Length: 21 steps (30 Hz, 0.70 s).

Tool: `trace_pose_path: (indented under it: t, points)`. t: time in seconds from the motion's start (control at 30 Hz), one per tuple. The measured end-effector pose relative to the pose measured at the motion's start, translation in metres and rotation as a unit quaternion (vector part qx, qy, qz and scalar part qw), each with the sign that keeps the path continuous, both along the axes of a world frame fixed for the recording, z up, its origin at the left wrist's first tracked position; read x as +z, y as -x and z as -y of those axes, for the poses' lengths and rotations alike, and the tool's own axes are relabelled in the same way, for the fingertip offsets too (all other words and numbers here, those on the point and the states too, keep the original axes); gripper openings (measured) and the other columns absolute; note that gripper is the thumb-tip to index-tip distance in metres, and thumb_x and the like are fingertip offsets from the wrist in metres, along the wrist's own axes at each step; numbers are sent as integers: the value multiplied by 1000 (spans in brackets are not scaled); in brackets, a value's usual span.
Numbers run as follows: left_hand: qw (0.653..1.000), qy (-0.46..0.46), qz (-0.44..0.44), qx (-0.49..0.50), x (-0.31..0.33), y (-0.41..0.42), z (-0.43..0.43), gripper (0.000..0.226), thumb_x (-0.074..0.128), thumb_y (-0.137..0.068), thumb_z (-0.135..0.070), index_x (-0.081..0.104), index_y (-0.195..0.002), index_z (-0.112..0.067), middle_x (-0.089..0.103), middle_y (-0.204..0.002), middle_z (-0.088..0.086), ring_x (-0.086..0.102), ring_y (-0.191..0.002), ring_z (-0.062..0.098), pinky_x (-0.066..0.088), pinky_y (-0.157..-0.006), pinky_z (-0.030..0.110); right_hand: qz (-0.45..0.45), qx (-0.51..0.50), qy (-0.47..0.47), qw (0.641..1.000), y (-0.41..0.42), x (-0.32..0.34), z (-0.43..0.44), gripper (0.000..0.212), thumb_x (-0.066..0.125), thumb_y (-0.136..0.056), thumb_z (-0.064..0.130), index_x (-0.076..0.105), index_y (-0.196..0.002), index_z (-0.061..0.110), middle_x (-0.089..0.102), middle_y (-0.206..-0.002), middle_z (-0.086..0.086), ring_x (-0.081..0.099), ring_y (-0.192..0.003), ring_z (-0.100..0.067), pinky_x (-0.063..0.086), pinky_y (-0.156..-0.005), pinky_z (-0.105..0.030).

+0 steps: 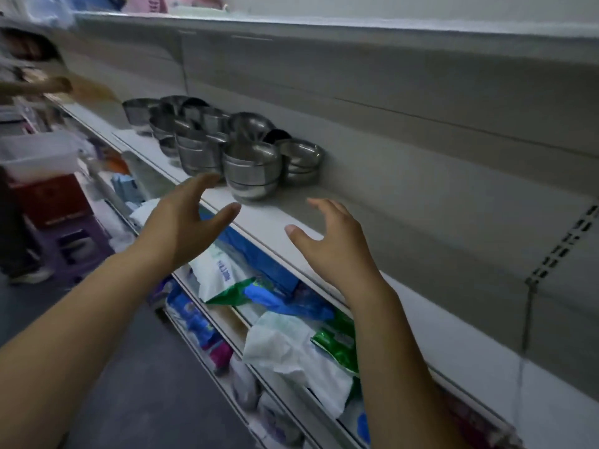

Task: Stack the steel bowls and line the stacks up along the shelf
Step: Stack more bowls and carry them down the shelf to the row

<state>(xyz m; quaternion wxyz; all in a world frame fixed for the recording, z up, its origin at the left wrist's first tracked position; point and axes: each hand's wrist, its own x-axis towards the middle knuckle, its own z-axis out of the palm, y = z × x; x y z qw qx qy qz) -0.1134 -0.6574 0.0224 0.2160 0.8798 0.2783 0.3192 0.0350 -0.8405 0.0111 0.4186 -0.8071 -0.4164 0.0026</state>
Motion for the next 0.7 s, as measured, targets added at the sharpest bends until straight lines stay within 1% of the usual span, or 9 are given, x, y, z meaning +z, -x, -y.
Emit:
trace_pose_path:
  t: [0.1, 0.17, 0.27, 0.33, 0.4, 0.47, 0.53, 0.6, 0.7]
  points:
    - [1000, -4, 7, -11, 6, -17, -52, 66, 66, -91, -50, 47, -146, -20, 53, -147, 2, 49, -135, 19, 40, -106, 34, -7, -7, -6, 1000, -10, 3, -50, 60, 66, -94, 44, 48, -147, 22, 47, -149, 1, 40, -140, -17, 35, -108, -26]
    - [998, 30, 50, -11, 7, -22, -81, 65, 68, -89, -49, 48, -145, -22, 54, -144, -1, 50, -131, 14, 40, -104, 31, -9, -14, -6, 1000, -16, 5, -83, 58, 65, -94, 45, 50, -146, 23, 51, -144, -2, 44, -137, -19, 38, -104, -26]
    - [991, 88, 105, -9, 2, -25, -119, 62, 71, -88, -48, 50, -142, -27, 54, -141, -7, 50, -127, 9, 43, -103, 32, -17, -27, -7, 999, -21, 8, -129, 52, 65, -94, 45, 54, -141, 25, 56, -135, -5, 48, -130, -19, 38, -95, -24]
    - [991, 75, 108, -8, -2, -29, -143, 61, 71, -87, -49, 51, -141, -28, 52, -141, -7, 49, -128, 9, 43, -104, 33, -15, -47, -14, 999, -21, 11, -155, 51, 64, -94, 48, 55, -139, 24, 59, -132, -7, 51, -125, -21, 43, -98, -28]
    - [992, 54, 111, 0, -4, -37, -165, 60, 71, -88, -48, 52, -140, -27, 49, -143, -3, 45, -132, 12, 38, -107, 29, -1, -71, -27, 997, -22, 12, -178, 52, 61, -95, 50, 57, -137, 19, 63, -129, -9, 54, -125, -24, 45, -104, -35]
    - [992, 52, 112, 8, -8, -47, -184, 61, 72, -88, -46, 51, -141, -26, 44, -146, 2, 39, -138, 17, 31, -108, 26, 3, -81, -28, 996, -26, 9, -197, 56, 58, -95, 54, 59, -136, 15, 68, -126, -12, 53, -130, -28, 43, -109, -42]
    - [990, 71, 119, 0, -11, -58, -200, 63, 73, -87, -46, 47, -142, -30, 39, -149, 4, 35, -141, 20, 29, -110, 28, 18, -97, -14, 995, -31, 4, -212, 64, 51, -90, 66, 62, -131, 18, 69, -124, -13, 49, -135, -31, 40, -112, -50]
    - [987, 91, 134, -19, -17, -65, -217, 64, 74, -87, -46, 43, -143, -38, 39, -150, 2, 36, -141, 18, 30, -110, 29, 25, -116, -16, 993, -34, -3, -224, 69, 45, -84, 76, 65, -124, 24, 70, -123, -10, 51, -134, -31, 39, -111, -52]
    - [983, 116, 137, -47, -19, -74, -248, 68, 74, -85, -49, 39, -143, -45, 38, -151, -4, 36, -141, 16, 32, -109, 33, 17, -139, -41, 989, -36, -11, -240, 66, 45, -84, 80, 70, -113, 26, 74, -106, -4, 59, -122, -25, 44, -108, -50]
